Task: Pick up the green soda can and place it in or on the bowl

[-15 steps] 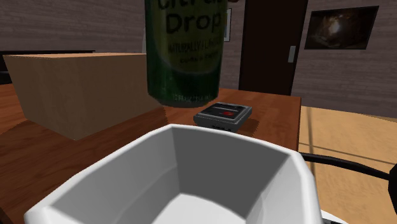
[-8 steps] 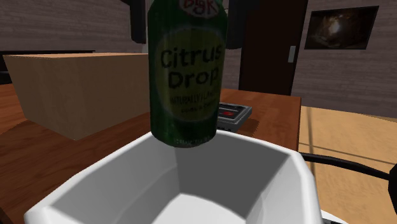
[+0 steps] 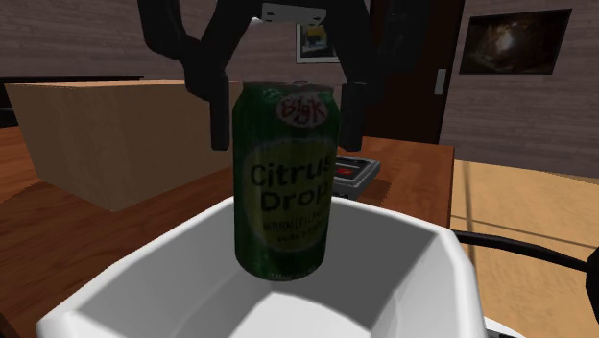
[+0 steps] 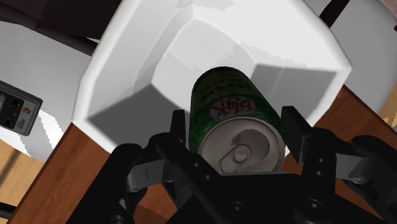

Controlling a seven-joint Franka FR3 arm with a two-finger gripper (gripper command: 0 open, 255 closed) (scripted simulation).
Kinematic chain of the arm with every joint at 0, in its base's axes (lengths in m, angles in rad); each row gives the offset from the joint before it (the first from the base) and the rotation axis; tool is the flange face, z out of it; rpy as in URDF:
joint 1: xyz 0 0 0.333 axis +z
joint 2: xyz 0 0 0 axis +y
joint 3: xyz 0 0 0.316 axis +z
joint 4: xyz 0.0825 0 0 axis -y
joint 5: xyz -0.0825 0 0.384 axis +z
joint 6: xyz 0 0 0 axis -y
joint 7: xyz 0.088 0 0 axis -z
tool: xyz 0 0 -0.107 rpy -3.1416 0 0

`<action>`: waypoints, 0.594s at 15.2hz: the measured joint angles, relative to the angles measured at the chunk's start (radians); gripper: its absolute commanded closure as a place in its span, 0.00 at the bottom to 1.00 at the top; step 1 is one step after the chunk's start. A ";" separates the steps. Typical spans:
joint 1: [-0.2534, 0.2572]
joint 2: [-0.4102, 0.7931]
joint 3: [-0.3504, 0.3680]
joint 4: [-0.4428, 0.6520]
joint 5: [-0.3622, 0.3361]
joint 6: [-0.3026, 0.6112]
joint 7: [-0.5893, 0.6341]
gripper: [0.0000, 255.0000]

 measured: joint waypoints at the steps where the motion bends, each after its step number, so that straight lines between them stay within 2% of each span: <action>1: 0.001 -0.004 0.000 -0.015 0.001 0.011 -0.003 1.00; 7: 0.003 -0.005 0.005 -0.027 0.005 0.023 -0.001 1.00; 8: 0.003 -0.005 0.005 -0.027 0.005 0.023 -0.001 0.00; 9: 0.003 -0.005 0.005 -0.027 0.005 0.023 -0.001 0.00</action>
